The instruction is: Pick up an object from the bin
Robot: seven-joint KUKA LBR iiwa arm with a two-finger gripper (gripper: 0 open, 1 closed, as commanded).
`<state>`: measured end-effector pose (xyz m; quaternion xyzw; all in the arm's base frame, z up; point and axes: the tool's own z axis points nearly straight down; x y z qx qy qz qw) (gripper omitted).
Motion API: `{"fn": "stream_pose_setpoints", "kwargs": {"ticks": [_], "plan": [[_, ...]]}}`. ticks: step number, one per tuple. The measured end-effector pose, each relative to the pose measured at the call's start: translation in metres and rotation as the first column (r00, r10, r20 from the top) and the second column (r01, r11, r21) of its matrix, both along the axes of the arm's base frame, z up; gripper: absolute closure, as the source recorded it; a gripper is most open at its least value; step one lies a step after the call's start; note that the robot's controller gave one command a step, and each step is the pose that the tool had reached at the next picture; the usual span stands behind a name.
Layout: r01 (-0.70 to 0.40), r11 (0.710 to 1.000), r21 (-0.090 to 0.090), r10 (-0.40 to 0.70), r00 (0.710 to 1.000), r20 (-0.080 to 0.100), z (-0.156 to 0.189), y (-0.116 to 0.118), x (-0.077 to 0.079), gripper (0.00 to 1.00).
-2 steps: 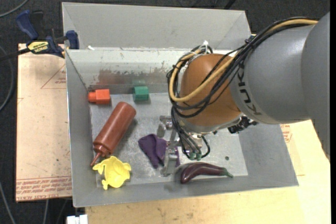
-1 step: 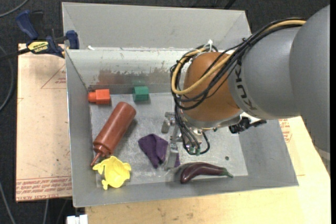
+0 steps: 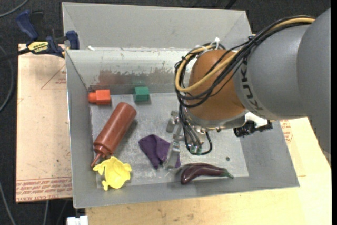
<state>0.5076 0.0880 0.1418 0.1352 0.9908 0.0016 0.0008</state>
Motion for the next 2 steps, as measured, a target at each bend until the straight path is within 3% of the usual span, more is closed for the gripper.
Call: {"fn": "stream_pose_setpoints", "kwargs": {"ticks": [1, 2], "plan": [[-0.02, 1.0, 0.001, 0.02, 1.0, 0.005, -0.049, 0.012, 0.004, 0.0], [0.126, 0.992, 0.002, -0.126, 0.992, 0.0, -0.072, 0.015, -0.013, 1.0]]}}
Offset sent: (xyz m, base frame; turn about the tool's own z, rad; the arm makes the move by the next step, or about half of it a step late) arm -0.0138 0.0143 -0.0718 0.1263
